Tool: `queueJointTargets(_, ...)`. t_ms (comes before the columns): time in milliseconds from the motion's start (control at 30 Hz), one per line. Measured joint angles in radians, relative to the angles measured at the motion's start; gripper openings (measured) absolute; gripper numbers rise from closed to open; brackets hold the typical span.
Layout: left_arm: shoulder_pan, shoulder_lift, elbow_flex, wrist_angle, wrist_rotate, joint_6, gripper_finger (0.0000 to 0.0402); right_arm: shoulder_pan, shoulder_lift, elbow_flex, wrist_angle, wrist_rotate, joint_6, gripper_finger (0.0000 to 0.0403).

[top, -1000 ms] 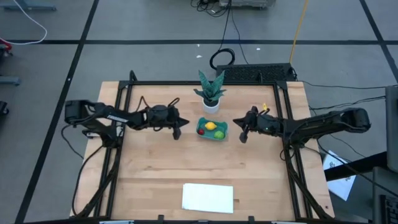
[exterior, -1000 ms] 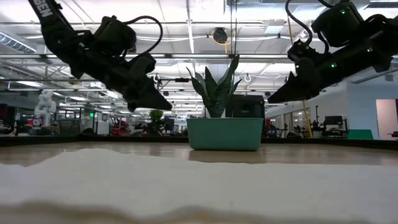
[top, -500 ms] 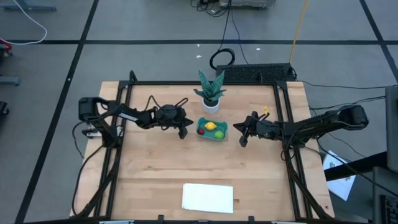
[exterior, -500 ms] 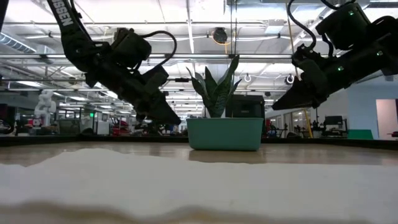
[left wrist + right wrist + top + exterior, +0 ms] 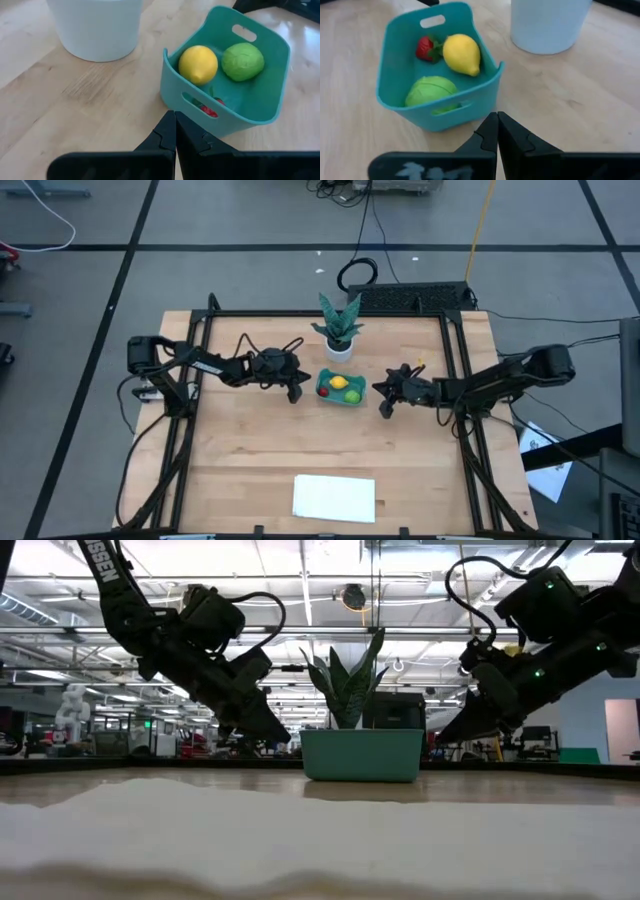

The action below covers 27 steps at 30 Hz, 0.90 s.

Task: Pick and placing Produce into tupperware
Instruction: Adjust the green bin

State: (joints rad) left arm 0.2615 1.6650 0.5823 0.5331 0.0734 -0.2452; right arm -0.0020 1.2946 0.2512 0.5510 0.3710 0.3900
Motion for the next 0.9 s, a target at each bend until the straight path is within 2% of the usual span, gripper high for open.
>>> queueJointTargets(467, -0.001, 0.023, 0.000, 0.022, 0.003, -0.008, 0.0000, 0.004, 0.159, 0.001, 0.188, -0.004, 0.018, 0.0000)
queueJointTargets(733, -0.015, 0.161, 0.093, 0.023, 0.050, -0.001, 0.0000, 0.003, 0.181, 0.033, 0.211, -0.008, -0.039, 0.0000)
queueJointTargets(900, -0.025, 0.192, 0.138, -0.041, 0.051, 0.011, 0.0000, -0.016, 0.181, 0.053, 0.169, -0.008, -0.069, 0.0000)
